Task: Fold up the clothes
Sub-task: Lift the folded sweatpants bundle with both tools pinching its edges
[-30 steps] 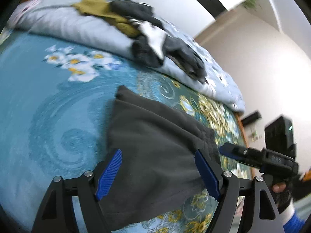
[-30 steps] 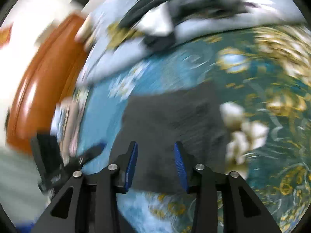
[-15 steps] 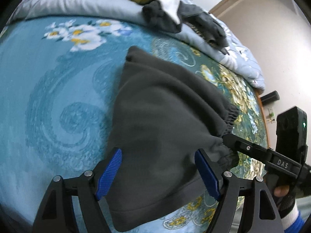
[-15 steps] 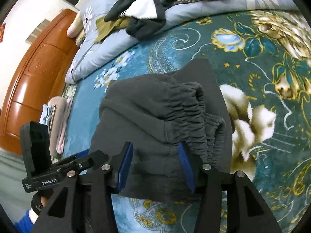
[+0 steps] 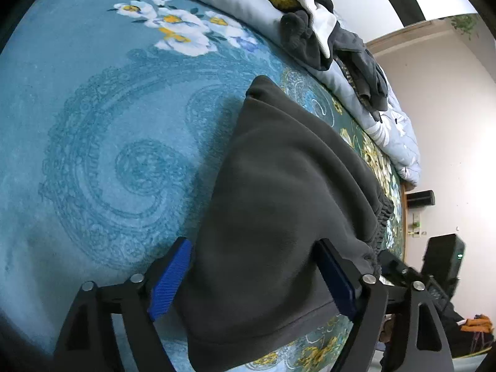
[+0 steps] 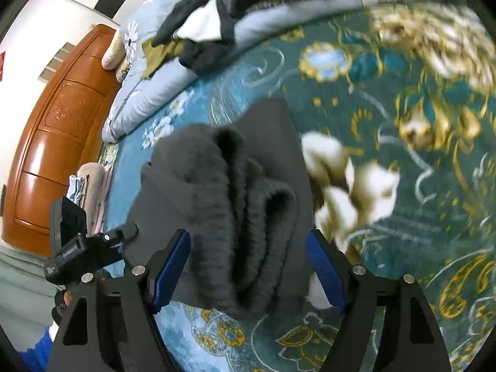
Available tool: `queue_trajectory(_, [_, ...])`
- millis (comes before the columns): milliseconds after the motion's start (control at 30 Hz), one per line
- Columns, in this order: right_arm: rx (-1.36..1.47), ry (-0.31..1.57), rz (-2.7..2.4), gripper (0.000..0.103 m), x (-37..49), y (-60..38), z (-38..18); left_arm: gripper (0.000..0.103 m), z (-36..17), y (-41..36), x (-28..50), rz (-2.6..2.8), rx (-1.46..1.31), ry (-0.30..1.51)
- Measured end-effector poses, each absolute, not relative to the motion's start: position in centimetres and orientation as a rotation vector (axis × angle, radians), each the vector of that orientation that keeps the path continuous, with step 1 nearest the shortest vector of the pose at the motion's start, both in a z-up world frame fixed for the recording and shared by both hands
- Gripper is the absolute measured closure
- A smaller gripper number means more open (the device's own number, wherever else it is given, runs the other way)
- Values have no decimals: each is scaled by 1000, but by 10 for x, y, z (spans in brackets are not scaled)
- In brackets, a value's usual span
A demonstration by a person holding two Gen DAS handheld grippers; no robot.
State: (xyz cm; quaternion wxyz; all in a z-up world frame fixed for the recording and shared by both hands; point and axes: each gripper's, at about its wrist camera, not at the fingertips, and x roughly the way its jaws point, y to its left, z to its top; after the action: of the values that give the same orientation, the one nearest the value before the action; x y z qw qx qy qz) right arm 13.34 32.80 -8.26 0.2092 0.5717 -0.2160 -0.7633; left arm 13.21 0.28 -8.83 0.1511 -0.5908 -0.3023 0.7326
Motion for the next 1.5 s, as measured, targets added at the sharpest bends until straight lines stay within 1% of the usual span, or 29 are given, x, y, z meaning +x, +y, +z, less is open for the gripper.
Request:
queue_trajectory(33, [1582,-620,-2104,25,134,329,-87,8,-91,2,132,2093,-1707,-877])
queue_trajectory(67, [1569,-641,-2086,21,134,329,-91,5,-93,2,131,2083,-1717,-886])
queue_trajectory(100, [1564,-655,-2077,10,132,329,-96,4,-96,1,131,2070,-1725,-906])
queue_trajectory(167, [1583,-646,-2076,1,128,330,-106,1,-103,-2,129,2040,-1738,-955])
queue_trajectory(200, [1583,-670,-2058,0,126,331,-110,1,-104,-2,128,2032,-1738,-963])
queue_trajectory(300, [1569,-736,-2015,0,119,333,-119,0,-106,1,122,2017,-1727,-960])
queue_trajectory(600, [1505,-681,-2003,0,110,320,-121,0,-114,23,107,1964,-1730,-856])
queue_trajectory(800, [1530,-685,-1975,0,107,321,-125,0,-122,21,108,1938,-1732,-901])
queue_trajectory(967, [1567,-681,-1966,0,105,318,-123,0,-123,21,109,1950,-1722,-893])
queue_trajectory(1033, [1585,-677,-1965,0,103,316,-122,1,-120,22,110,1980,-1702,-858])
queue_trajectory(1067, [1594,-675,-1965,2,103,315,-121,6,-118,24,111,2002,-1688,-825])
queue_trajectory(1100, [1603,-673,-1964,7,102,314,-121,10,-115,26,112,2020,-1671,-792])
queue_trajectory(1133, [1612,-661,-1971,8,102,312,-119,17,-111,27,112,2037,-1653,-759])
queue_trajectory(1167, [1622,-651,-1978,10,103,310,-117,20,-109,28,113,2050,-1643,-736])
queue_trajectory(1300, [1641,-668,-1993,21,105,310,-114,25,-104,32,116,2090,-1622,-667])
queue_trajectory(1400, [1638,-669,-2003,29,106,307,-104,31,-94,32,119,2130,-1593,-620])
queue_trajectory(1500, [1630,-675,-2002,32,105,302,-93,35,-86,30,120,2158,-1563,-604])
